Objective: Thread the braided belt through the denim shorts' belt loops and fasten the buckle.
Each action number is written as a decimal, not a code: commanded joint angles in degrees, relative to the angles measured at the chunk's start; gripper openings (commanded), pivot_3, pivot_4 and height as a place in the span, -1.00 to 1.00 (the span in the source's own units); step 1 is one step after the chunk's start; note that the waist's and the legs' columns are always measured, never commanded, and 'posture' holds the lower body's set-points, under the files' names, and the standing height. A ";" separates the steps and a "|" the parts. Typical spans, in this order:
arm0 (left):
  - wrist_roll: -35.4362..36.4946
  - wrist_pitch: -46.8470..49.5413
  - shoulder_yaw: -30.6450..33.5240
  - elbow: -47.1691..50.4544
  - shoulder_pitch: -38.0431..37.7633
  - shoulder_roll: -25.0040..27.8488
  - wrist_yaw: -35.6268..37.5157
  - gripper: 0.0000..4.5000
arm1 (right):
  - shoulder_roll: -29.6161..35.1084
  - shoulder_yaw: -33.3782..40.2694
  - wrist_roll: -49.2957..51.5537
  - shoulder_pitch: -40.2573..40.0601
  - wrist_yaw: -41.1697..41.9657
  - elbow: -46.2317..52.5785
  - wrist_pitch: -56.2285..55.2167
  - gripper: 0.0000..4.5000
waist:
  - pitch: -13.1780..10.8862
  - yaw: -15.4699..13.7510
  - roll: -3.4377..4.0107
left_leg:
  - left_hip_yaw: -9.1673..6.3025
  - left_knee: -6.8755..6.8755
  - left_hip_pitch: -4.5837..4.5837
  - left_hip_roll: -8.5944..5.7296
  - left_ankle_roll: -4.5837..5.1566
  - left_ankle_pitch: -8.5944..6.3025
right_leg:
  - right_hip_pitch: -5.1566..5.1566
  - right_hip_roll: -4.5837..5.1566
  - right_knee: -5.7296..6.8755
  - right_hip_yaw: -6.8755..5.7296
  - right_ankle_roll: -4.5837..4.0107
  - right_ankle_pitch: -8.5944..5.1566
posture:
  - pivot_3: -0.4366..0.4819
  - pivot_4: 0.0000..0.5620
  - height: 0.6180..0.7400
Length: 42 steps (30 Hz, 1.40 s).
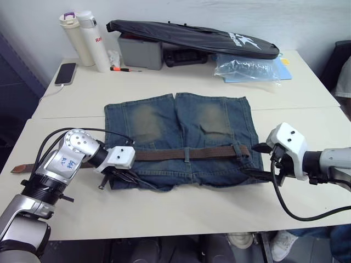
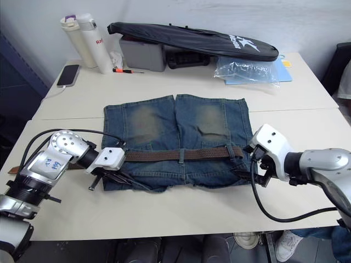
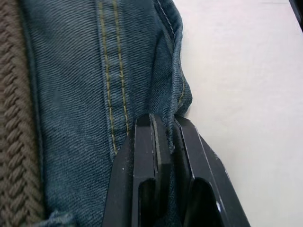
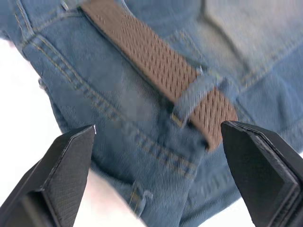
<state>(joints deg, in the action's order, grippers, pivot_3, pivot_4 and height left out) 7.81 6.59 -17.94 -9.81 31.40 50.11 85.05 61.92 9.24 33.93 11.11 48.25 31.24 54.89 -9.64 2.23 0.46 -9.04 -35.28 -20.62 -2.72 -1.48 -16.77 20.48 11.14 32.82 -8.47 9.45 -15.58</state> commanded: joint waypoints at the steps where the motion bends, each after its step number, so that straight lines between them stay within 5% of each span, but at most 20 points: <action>1: 3.52 3.71 4.79 3.88 -3.20 2.90 0.32 -1.00 | -0.65 -0.55 1.14 1.91 0.73 -0.06 0.00 1.00 | -0.03 -0.42 -0.04 | 0.15 0.04 0.28 0.06 -0.26 0.12 | 0.21 0.00 0.09 0.16 -0.19 0.08 | -0.05 -0.47 1.00; 7: 13.31 18.44 15.25 10.39 -7.48 3.68 -4.53 -1.00 | -1.31 -3.60 2.06 5.23 2.52 -1.38 -0.02 1.00 | -0.09 -0.96 -0.14 | 0.93 0.06 0.26 0.13 -0.77 0.17 | 0.58 -0.06 0.06 0.90 -0.38 0.20 | -0.05 -0.47 1.00; 17: 24.70 33.91 29.12 16.66 -16.80 9.92 -5.75 0.98 | -0.75 -6.50 1.80 10.71 8.20 -6.05 -1.86 1.00 | -0.13 -0.86 -0.14 | 1.90 0.07 0.40 0.63 -0.85 -0.05 | 1.08 -0.63 0.11 1.90 -0.50 0.39 | -0.05 -0.47 1.00; 32: 33.63 44.25 41.91 19.01 -23.70 11.12 -11.36 0.98 | -0.29 -5.36 2.34 12.56 11.90 -8.76 -1.21 1.00 | -0.14 -2.19 -0.09 | 2.26 0.06 0.47 0.67 -0.77 -0.33 | 1.19 -0.69 0.06 2.28 -0.55 0.42 | -0.05 -0.47 1.00; 42: 31.86 64.76 34.42 12.56 -7.42 -0.55 -37.28 0.98 | -9.13 -5.55 0.07 18.37 1.52 -19.67 5.70 1.00 | -0.15 -2.61 -0.12 | 2.32 -0.08 0.51 0.65 -1.01 -0.19 | 1.18 -0.72 0.15 2.43 -0.51 0.56 | -0.05 -0.47 1.00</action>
<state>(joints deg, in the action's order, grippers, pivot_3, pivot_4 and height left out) 38.73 68.44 16.09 3.17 22.62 49.48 50.41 52.77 2.01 32.93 28.35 50.94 12.05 58.35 -9.79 -0.39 0.34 -6.72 -35.39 -20.12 -2.08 -2.53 -16.94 21.66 10.42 32.99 -6.03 8.94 -15.01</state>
